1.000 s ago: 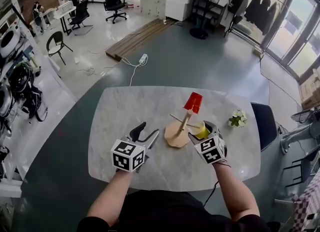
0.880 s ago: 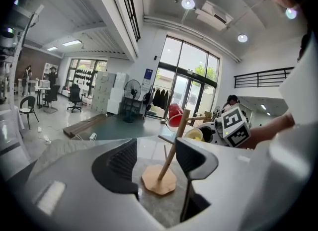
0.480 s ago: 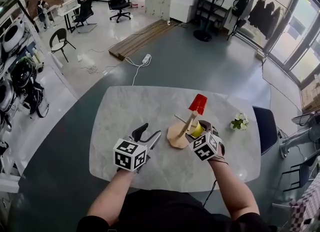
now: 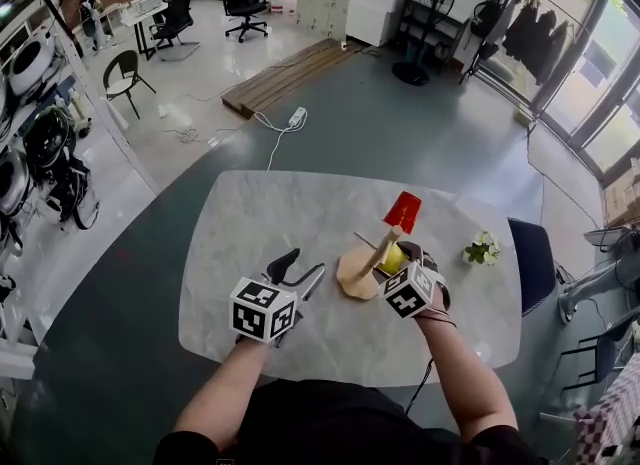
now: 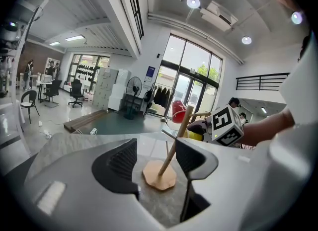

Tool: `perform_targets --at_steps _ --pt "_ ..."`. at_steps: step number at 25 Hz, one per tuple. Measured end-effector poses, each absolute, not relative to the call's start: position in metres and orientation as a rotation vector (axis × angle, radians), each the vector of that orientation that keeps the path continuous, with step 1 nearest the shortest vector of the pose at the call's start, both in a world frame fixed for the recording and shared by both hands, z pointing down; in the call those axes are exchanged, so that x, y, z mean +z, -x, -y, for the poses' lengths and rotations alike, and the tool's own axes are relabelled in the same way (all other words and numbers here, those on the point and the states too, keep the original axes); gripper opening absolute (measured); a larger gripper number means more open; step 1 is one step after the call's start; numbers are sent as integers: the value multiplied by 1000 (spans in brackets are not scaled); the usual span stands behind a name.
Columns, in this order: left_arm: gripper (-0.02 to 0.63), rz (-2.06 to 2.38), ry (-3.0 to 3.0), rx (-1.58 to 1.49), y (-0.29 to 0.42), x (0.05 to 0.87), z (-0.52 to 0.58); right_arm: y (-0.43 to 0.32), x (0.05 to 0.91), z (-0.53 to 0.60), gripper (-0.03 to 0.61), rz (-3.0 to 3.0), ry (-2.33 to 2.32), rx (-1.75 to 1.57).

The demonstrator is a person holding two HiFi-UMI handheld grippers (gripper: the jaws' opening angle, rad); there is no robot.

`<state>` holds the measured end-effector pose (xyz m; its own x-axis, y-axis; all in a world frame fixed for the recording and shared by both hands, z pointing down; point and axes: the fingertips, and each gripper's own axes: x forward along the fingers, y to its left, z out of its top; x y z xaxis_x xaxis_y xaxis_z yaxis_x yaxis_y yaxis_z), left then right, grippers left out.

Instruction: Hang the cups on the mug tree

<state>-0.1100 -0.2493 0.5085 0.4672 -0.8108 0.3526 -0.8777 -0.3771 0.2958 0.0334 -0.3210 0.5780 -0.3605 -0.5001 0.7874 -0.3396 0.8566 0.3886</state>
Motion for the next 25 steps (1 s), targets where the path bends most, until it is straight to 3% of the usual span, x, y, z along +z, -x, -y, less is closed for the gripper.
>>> perform_targets --at_steps 15,25 --pt "250 1391 -2287 259 97 515 253 -46 575 313 328 2015 -576 -145" --pt "250 1450 -2315 261 92 500 252 -47 523 312 328 2209 -693 -174"
